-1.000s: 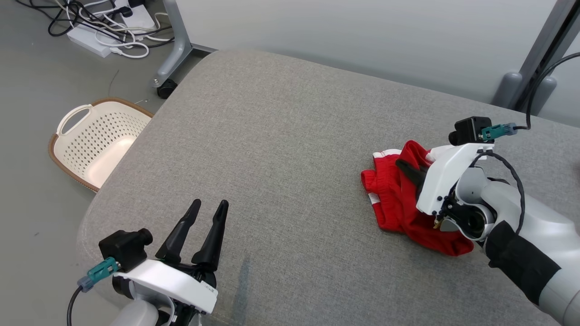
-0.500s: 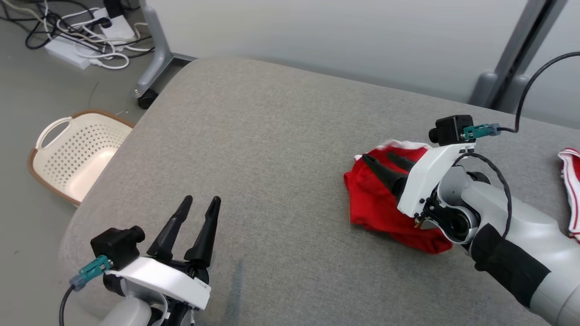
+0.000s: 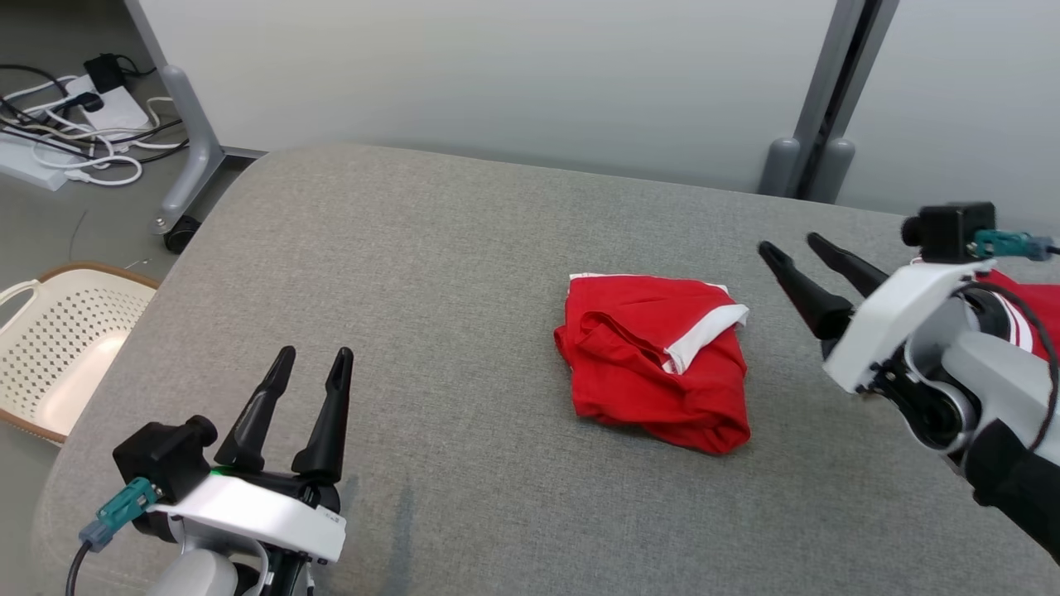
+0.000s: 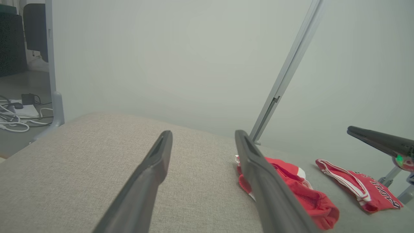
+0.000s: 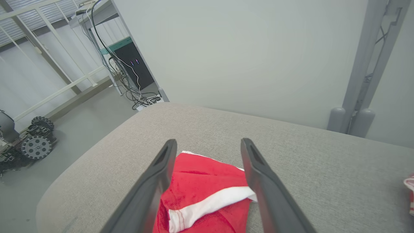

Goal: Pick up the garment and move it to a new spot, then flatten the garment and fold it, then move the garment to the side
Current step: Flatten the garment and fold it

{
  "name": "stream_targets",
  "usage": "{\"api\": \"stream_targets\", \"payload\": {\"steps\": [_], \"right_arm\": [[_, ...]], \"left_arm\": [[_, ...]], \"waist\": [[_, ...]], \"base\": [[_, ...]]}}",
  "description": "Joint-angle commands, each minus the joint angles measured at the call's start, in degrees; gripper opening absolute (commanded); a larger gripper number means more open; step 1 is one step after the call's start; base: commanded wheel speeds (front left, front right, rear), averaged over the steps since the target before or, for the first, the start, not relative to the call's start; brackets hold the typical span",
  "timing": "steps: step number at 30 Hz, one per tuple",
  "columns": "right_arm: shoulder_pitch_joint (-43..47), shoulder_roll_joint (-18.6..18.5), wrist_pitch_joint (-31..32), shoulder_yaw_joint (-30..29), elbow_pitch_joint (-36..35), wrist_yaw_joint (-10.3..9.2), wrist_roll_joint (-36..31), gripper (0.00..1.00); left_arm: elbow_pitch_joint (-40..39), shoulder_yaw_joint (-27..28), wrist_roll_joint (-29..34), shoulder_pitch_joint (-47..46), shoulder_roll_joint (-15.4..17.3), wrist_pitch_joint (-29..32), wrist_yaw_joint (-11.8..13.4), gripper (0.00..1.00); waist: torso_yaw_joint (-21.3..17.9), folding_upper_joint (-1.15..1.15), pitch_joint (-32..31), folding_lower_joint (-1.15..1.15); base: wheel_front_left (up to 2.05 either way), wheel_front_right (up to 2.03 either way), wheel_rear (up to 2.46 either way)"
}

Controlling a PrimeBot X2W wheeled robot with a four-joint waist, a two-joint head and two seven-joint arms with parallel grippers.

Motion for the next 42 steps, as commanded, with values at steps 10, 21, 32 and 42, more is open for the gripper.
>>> {"api": "stream_targets", "payload": {"steps": [10,21,32,42], "right_arm": [[5.4,-1.3,-2.07,-0.74,3.36,0.05,-2.3,1.0],[7.84,2.18,2.77,1.77,7.25,0.04,-6.2,1.0],[8.2,5.73,6.26,2.95,12.28,0.04,-11.04,0.0],[7.18,7.32,5.8,2.77,15.97,0.04,-10.62,0.0]], "left_arm": [[-0.2,2.12,3.2,1.47,-1.59,-0.04,-1.0,1.0],[0.93,2.06,4.34,1.13,-2.7,-0.04,-2.13,1.0],[1.96,2.65,4.83,0.78,-3.79,-0.05,-2.9,1.0],[2.75,2.99,5.22,0.29,-4.27,-0.05,-3.5,1.0]], "waist": [[-0.37,0.0,0.49,0.0],[1.99,0.0,0.35,0.0],[4.33,0.0,1.11,0.0],[6.16,0.0,2.25,0.0]], "base": [[0.0,0.0,0.0],[0.0,0.0,0.0],[0.0,0.0,0.0],[0.0,0.0,0.0]]}}
